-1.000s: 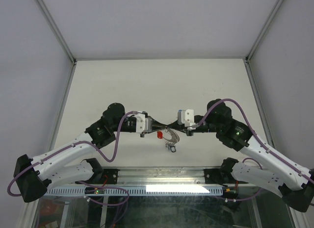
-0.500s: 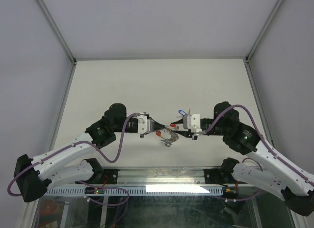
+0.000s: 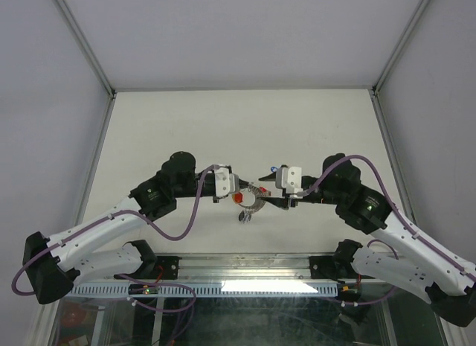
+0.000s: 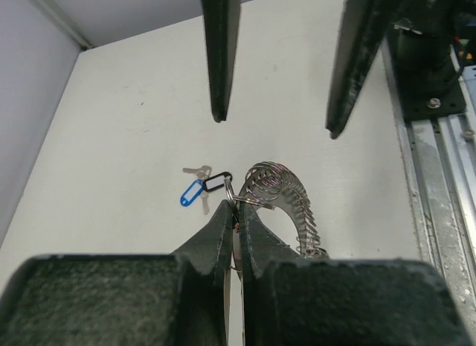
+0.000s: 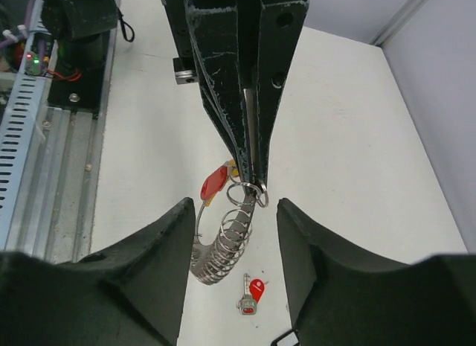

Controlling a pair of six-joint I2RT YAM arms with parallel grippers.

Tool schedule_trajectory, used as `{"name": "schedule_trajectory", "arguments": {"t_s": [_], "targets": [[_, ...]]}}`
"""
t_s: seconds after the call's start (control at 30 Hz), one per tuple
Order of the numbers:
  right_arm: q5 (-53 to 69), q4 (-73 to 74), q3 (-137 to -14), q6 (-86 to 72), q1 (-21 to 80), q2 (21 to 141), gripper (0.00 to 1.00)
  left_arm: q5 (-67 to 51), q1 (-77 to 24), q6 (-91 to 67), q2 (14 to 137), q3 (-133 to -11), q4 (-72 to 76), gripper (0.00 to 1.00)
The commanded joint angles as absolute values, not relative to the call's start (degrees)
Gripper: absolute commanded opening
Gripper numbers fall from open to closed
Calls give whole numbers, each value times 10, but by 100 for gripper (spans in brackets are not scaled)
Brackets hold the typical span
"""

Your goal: Put the keys on the keyring

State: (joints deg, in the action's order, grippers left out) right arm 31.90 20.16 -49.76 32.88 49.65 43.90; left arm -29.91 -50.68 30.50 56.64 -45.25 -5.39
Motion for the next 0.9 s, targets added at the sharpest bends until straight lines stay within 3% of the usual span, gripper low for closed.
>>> {"name": "schedule_trajectory", "arguments": {"t_s": [0.0, 0.2, 0.43, 0.87], "targets": [[244, 121, -484, 240, 499, 444, 56, -204, -510, 265, 579, -499, -42, 0], [149, 57, -469, 140, 499, 479, 70, -167, -510, 216, 607, -515, -33, 0], [110, 35, -481, 103, 499, 538, 76, -160, -510, 200, 620, -527, -33, 0], [25, 40, -471, 120, 499, 528, 65, -166, -510, 208, 611, -519, -33, 0]]}}
